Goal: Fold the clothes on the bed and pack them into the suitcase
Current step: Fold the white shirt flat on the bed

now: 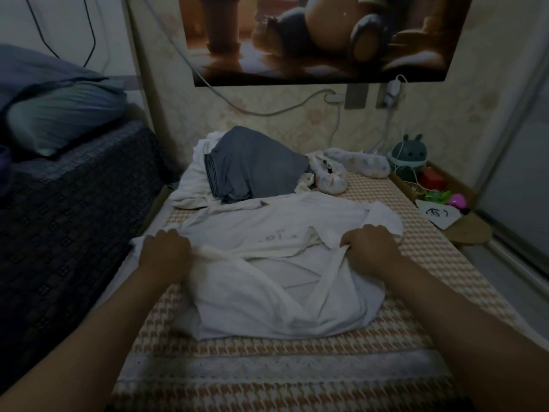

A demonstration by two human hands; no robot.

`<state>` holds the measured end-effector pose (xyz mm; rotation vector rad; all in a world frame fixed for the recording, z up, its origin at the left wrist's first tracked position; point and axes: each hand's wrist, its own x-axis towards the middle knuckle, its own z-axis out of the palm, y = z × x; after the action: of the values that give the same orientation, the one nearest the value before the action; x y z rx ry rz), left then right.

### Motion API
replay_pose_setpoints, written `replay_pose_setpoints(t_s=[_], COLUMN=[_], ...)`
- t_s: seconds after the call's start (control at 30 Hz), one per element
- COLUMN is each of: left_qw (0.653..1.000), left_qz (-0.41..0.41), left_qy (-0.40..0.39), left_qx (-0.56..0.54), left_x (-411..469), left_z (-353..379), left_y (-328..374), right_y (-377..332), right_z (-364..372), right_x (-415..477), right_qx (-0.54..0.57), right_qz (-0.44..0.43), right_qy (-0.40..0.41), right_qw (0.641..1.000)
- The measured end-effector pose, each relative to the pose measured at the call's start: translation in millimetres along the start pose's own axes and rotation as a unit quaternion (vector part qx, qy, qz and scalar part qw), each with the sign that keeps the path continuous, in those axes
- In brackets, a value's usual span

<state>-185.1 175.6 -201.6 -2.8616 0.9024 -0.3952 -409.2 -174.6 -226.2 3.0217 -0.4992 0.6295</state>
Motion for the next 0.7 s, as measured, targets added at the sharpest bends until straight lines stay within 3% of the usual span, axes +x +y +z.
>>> replay_pose_setpoints(t_s=[0.07, 0.1, 0.17, 0.23, 0.3, 0.4, 0.43, 0.5, 0.53, 0.6, 0.7], left_qw=[0.996, 0.983, 0.921, 0.893, 0.915, 0.943, 0.953, 0.978, 0.982, 0.989, 0.97], left_qz=[0.024, 0.094, 0.229, 0.243, 0.256, 0.231, 0.21, 0.184, 0.175, 0.127, 0.153], left_qy=[0.054, 0.063, -0.032, -0.175, -0.216, -0.196, -0.177, -0.035, 0.017, 0.035, -0.032], left_qx=[-0.062, -0.147, -0.314, -0.336, -0.224, -0.137, -0.128, -0.087, -0.065, -0.065, -0.185], left_x=[1, 1, -3, -12, -15, -1, 4, 17, 21, 26, 31], left_z=[-1, -6, -18, -21, -18, -8, -5, 6, 9, 10, 10], left_y=[7, 15, 37, 57, 63, 47, 39, 25, 18, 17, 46], right_y=[-3, -5, -11, -24, -39, -32, -23, 1, 14, 26, 11], right_z=[10, 13, 19, 14, 9, 9, 12, 23, 29, 29, 20], right_x=[0, 4, 17, 28, 33, 42, 44, 45, 43, 44, 48], right_qx=[-0.069, -0.081, -0.045, 0.038, 0.076, 0.011, -0.011, -0.058, -0.064, -0.116, -0.149], right_qz=[-0.018, -0.024, -0.057, -0.098, -0.106, -0.046, -0.047, -0.099, -0.083, -0.077, 0.019], right_qy=[0.02, 0.027, -0.002, -0.065, -0.137, -0.232, -0.2, -0.038, -0.006, 0.052, -0.103], right_qw=[0.997, 0.996, 0.997, 0.992, 0.982, 0.971, 0.979, 0.993, 0.994, 0.989, 0.983])
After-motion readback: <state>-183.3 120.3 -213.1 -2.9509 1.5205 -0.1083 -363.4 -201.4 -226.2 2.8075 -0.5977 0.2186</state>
